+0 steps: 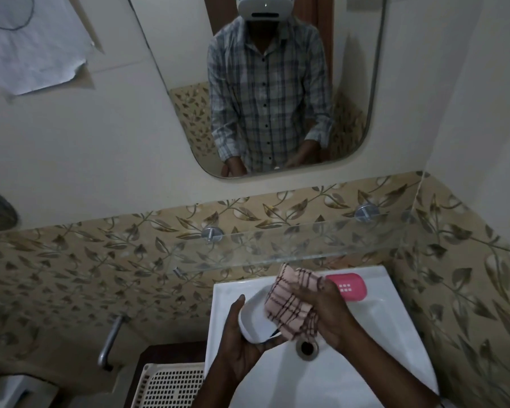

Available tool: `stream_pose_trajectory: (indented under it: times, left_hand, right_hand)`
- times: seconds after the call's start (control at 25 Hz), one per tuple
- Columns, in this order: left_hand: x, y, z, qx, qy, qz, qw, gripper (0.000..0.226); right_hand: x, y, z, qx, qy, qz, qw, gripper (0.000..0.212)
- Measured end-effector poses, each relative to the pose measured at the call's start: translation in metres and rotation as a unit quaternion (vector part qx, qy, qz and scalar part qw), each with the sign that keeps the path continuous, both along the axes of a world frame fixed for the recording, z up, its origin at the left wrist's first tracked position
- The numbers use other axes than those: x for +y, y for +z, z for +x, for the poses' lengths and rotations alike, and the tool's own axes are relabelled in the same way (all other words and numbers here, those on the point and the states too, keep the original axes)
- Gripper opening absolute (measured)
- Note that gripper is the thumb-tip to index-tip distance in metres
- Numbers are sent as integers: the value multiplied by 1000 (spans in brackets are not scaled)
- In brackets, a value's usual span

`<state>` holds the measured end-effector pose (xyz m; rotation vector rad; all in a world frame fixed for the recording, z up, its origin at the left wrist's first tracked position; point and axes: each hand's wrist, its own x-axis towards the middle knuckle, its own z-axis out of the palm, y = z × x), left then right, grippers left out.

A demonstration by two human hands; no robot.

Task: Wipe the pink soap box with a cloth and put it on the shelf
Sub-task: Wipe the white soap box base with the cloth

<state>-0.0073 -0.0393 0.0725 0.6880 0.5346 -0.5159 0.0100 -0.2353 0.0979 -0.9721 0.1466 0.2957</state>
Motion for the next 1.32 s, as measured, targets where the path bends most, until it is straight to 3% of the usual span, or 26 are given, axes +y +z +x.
stream_pose_trajectory:
  times: [0.08,0.16,0.2,0.24,0.32,0.36,0.4,0.48,0.52,0.6,0.68,0.76,0.8,0.88,0.92,0.96,1.0,1.04,1.12,1.16,1.24,1.32]
  left_hand:
    - [7,-1,-5,-61,-36,-24,997,58]
    - [5,2,-6,-121,-90,123,981,45]
    - [-1,4,-5,-160,-109,242,951,40]
    - [-9,9,-3,-206,-115,366,900,34]
    - [-24,12,-1,-294,-92,575,758,24]
    - [-29,13,-1,-318,-73,634,701,21]
    - [-31,13,-1,-328,-54,665,668,22]
    - [-27,9,-1,-346,-41,666,660,34]
    - [-25,5,-1,-351,-49,664,658,41]
    - [-23,0,-4,-339,-66,673,654,50]
    - [-23,-2,-9,-336,-50,670,660,40]
    - [-23,0,-12,-352,-34,662,661,20]
    - [-22,0,-12,-351,-27,662,662,25]
    - [-21,-3,-10,-335,-22,676,657,46]
    - [-22,-2,-11,-328,-23,680,656,45]
    - [-23,-1,-13,-335,-16,674,658,36]
    - [-25,1,-18,-348,-3,660,666,23]
    - [-27,4,-23,-359,18,642,677,12]
    - [-32,6,-35,-384,62,617,684,24]
    - [-33,5,-38,-399,80,610,680,27]
    - [-33,5,-39,-402,87,601,685,44]
    - [-29,7,-34,-360,68,606,706,46]
  right_hand:
    - [-16,1,12,5,-77,-53,996,31]
    - [-21,-1,18,-48,-101,-168,979,26]
    - [-18,-1,18,-82,-96,-224,966,29]
    - [-13,3,16,-119,-80,-283,948,33]
    - [-1,-1,7,-207,-4,-391,897,49]
    - [6,-8,2,-252,39,-453,854,57]
    - [13,-16,-5,-301,65,-516,799,64]
    - [25,-29,-19,-403,50,-576,709,75]
    - [29,-31,-24,-439,22,-579,686,79]
    - [32,-30,-24,-470,-21,-575,669,83]
    - [30,-28,-19,-466,-48,-588,659,72]
    - [31,-24,-17,-421,-77,-593,682,58]
    - [37,-22,-19,-418,-87,-591,685,55]
    - [50,-23,-26,-459,-99,-596,651,52]
    - [52,-24,-29,-487,-92,-598,630,50]
    - [52,-24,-28,-493,-86,-597,627,48]
    - [49,-23,-26,-465,-82,-594,652,45]
    - [46,-21,-25,-397,-83,-583,704,43]
    - [43,-22,-20,-211,-72,-528,820,38]
    - [43,-23,-14,-149,-77,-506,846,39]
    - [42,-23,-5,-100,-84,-494,859,31]
    - [36,-19,0,-119,-84,-501,853,30]
